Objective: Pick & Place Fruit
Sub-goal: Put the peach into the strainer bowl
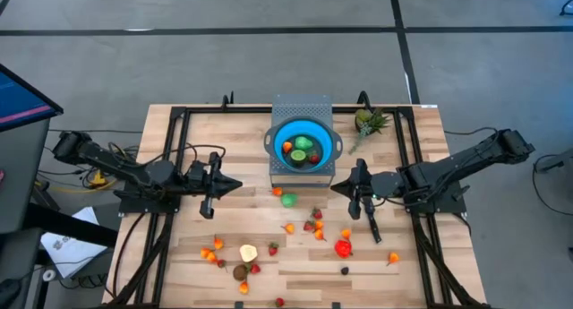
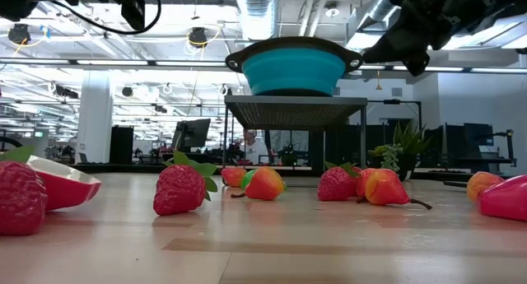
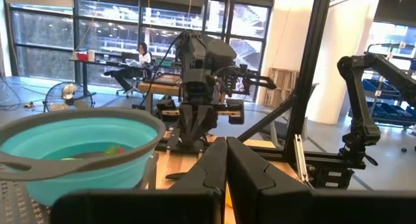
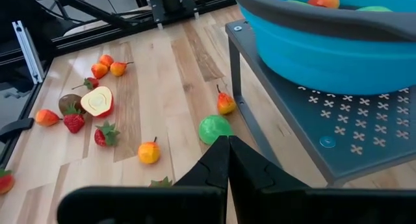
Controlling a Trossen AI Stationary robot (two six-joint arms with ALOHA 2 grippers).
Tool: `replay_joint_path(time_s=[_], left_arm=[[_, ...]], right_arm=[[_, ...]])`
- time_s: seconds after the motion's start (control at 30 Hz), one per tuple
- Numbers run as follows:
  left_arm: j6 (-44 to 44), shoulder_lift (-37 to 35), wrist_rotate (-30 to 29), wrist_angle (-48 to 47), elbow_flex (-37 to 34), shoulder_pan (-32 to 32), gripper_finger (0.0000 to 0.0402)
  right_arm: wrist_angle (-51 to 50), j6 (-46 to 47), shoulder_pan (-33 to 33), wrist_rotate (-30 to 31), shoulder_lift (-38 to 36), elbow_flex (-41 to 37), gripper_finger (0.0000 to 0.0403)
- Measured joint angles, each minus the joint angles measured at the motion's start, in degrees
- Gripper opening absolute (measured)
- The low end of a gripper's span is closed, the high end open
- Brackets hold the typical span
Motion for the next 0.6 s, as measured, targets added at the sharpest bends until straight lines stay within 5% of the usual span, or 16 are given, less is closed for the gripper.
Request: replay_joint_path(time_s=[0.6], left_arm=[[0.46, 0.11, -0.02, 0.02, 0.00, 0.00, 0.0002]], right_arm=[[-0.33, 2.36, -0.90, -1.70, 0.01, 0.43, 0.0000]])
